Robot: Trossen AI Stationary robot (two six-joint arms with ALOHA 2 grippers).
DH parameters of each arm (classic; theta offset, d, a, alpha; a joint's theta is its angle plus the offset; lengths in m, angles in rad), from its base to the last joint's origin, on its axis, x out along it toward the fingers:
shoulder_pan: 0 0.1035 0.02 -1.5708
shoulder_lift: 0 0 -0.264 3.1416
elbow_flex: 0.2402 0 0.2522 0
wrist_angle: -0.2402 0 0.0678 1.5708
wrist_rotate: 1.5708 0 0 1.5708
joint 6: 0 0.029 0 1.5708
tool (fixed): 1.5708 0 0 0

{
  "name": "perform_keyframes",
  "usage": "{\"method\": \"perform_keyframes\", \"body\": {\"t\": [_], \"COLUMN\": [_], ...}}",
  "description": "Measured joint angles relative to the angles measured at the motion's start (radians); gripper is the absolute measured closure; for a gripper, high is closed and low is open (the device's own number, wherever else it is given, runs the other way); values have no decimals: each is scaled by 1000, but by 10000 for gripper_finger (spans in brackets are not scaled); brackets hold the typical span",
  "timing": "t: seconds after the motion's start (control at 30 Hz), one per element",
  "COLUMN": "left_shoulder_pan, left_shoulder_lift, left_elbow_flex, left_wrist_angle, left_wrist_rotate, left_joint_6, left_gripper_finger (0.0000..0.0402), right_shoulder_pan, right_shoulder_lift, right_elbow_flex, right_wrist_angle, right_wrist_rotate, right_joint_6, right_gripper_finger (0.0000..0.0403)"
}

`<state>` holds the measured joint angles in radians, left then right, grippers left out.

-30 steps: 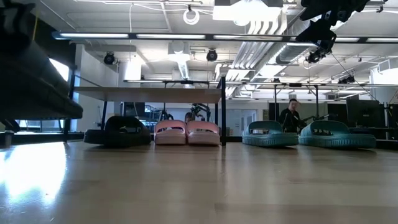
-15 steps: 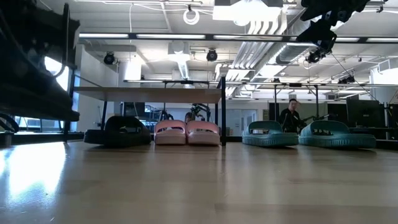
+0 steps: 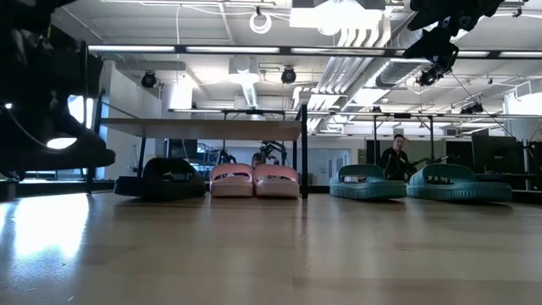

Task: Pick and place slides into the shelf
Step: Put the left black slipper under the shelf

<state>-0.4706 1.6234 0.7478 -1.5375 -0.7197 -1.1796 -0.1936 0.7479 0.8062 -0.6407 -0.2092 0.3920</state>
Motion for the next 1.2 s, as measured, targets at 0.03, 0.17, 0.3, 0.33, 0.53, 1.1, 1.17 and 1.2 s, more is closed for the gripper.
{"method": "perform_keyframes", "body": {"t": [0.03,0.17,0.3,0.33,0.53,1.1,1.17,1.2], "left_shoulder_pan": [10,58,130,151,255,381,412,428], "left_shoulder_lift": [0,0,0,1,-5,-4,-4,-4], "left_elbow_flex": [0,1,12,11,11,122,122,120], "left_wrist_angle": [4,73,191,198,206,233,244,259], "left_wrist_rotate": [0,12,32,39,48,-88,-112,-115], "left_joint_6": [10,98,244,264,298,556,581,602], "left_gripper_finger": [401,401,401,401,401,401,401,401], "right_shoulder_pan": [0,0,0,0,0,0,0,0], "right_shoulder_lift": [0,0,0,0,0,0,0,0], "right_elbow_flex": [0,0,0,0,0,0,0,0], "right_wrist_angle": [0,1,1,0,1,1,1,1], "right_wrist_rotate": [0,0,1,1,1,3,3,3], "right_joint_6": [0,0,-6,-6,-9,-14,-19,-19], "right_gripper_finger": [180,180,180,180,180,180,180,180]}}
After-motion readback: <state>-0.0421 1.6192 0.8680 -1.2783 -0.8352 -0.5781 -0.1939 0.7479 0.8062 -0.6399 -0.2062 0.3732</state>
